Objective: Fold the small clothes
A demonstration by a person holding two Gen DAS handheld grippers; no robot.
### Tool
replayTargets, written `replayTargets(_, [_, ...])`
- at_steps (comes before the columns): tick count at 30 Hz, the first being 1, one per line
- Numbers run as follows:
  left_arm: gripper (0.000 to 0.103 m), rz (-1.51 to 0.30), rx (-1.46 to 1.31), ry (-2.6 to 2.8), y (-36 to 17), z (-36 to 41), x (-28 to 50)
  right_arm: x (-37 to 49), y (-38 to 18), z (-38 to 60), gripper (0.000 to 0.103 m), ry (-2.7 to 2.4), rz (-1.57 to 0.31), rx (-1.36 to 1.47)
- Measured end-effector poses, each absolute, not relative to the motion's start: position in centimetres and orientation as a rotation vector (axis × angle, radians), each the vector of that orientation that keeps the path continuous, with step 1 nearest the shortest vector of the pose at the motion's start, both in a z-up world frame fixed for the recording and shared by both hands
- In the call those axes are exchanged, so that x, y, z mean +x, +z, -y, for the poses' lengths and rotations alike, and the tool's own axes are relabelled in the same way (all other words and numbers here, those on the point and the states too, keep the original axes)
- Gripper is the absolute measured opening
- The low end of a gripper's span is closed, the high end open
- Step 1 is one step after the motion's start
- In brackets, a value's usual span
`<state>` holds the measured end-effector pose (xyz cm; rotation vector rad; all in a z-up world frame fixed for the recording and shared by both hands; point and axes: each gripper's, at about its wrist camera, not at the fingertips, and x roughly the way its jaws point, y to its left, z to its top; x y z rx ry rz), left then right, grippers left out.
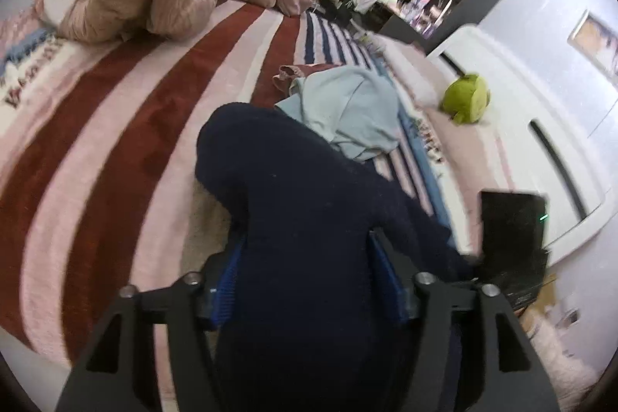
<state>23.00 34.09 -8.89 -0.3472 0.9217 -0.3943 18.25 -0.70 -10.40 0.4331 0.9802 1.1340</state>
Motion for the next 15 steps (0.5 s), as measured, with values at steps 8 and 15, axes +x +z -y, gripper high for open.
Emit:
replayTargets(8, [0.065,-0.894,-0.252,-0.325,-6.7,-32.1,22.4,21.3,-9.0,-1.3,0.048,1.102,-0.956,0.370])
replayTargets(15, [0.065,-0.803,-0.226,-0.248,-2.6,-31.0,20.2,21.1,-6.5,1.3,0.063,1.046,-0.884,0.303])
